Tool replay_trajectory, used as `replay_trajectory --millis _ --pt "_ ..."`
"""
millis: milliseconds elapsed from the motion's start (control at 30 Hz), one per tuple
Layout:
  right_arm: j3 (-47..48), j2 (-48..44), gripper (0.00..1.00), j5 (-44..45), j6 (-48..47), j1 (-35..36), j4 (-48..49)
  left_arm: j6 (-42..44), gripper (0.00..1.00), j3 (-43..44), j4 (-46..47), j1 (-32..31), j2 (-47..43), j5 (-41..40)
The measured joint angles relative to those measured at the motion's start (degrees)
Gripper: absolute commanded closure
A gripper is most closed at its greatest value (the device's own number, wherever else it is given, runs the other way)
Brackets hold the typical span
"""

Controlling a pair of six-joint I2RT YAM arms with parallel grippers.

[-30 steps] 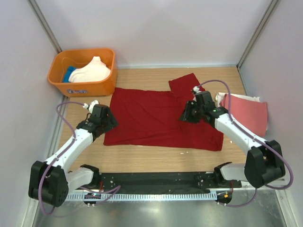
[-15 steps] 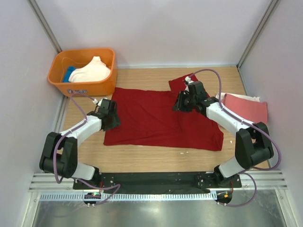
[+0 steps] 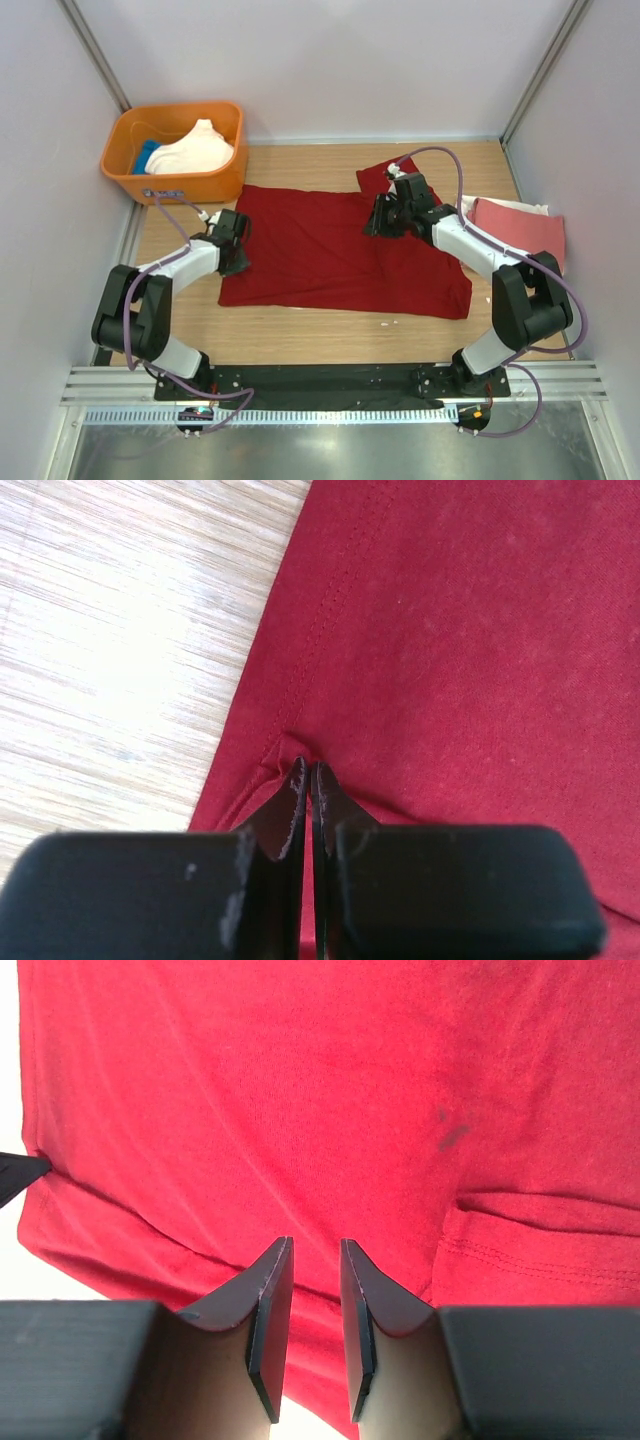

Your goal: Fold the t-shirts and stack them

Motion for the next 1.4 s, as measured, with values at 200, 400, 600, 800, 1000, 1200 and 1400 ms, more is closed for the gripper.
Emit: replay_trajectory --millis 200,400,600,800,1000,1200,1400 --pt "0.00 0.50 0.69 0.02 -0.44 -0.72 0.22 -0.52 1.00 0.28 -1.53 0.00 -1.90 -1.60" --pt "0.00 1.01 0.69 0.04 -0.57 -1.14 0.26 -2.84 1.00 0.55 -2.71 0.00 -6.69 -3.48" --pt "-0.09 1.03 0.69 -0.02 -0.59 -1.18 0.63 -4.28 1.00 0.55 -2.54 0.09 -9.35 -4.66" --pt "-0.46 1.14 0.69 0.00 -0.61 -1.18 0.90 -5.22 1.00 0.87 -2.43 1.14 -7.74 -5.01" --pt "-0.66 1.38 0.68 0.42 -0.79 -1.18 0.85 -5.51 0.54 1.51 -1.25 2.75 -5.97 -5.62" --pt "-0.66 1.40 0.64 3.26 -0.50 -1.68 0.92 -5.33 0.35 2.56 -0.74 3.06 -3.04 -5.88" --pt "4.76 5.44 0.58 8.61 0.46 -5.90 -0.20 -1.42 0.21 4.22 0.74 2.58 -4.09 -1.29"
